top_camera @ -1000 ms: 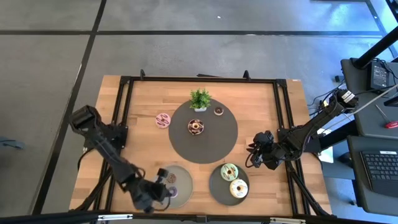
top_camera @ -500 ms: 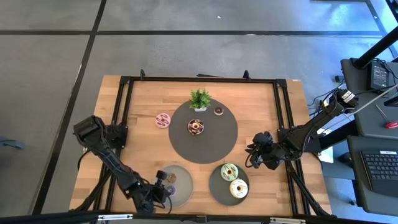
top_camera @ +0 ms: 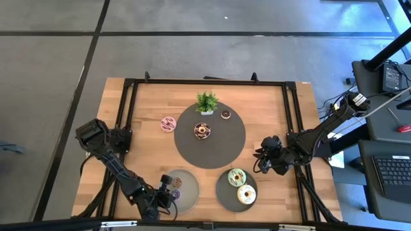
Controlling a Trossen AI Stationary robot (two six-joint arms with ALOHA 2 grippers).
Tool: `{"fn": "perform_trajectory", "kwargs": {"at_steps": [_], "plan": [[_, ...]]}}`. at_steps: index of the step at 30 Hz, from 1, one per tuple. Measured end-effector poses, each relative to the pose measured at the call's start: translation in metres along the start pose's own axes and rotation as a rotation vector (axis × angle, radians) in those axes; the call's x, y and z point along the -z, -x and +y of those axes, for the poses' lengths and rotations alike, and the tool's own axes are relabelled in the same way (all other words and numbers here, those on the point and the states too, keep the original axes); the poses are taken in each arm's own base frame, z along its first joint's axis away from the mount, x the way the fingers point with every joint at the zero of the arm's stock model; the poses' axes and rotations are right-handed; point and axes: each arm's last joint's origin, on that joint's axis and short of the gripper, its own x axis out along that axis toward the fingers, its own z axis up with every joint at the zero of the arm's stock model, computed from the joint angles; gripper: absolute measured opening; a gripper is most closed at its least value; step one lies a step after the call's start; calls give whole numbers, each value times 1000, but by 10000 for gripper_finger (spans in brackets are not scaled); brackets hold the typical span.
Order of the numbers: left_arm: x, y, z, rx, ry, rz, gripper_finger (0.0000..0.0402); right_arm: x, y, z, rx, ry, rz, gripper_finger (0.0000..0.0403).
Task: Pick & Place donuts
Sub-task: Put the small dark blue donut on the gray plate
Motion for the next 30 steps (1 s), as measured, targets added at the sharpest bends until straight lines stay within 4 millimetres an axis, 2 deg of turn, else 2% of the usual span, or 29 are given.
{"fn": "perform_trajectory", "kwargs": {"at_steps": [22, 30], "plan": [[0, 0, 0, -1, -4, 4, 65, 0, 0, 0, 0, 1, 1, 114], [-1, 9, 5, 19, 3, 34, 101, 0, 0, 0, 0, 1, 2, 114]]}}
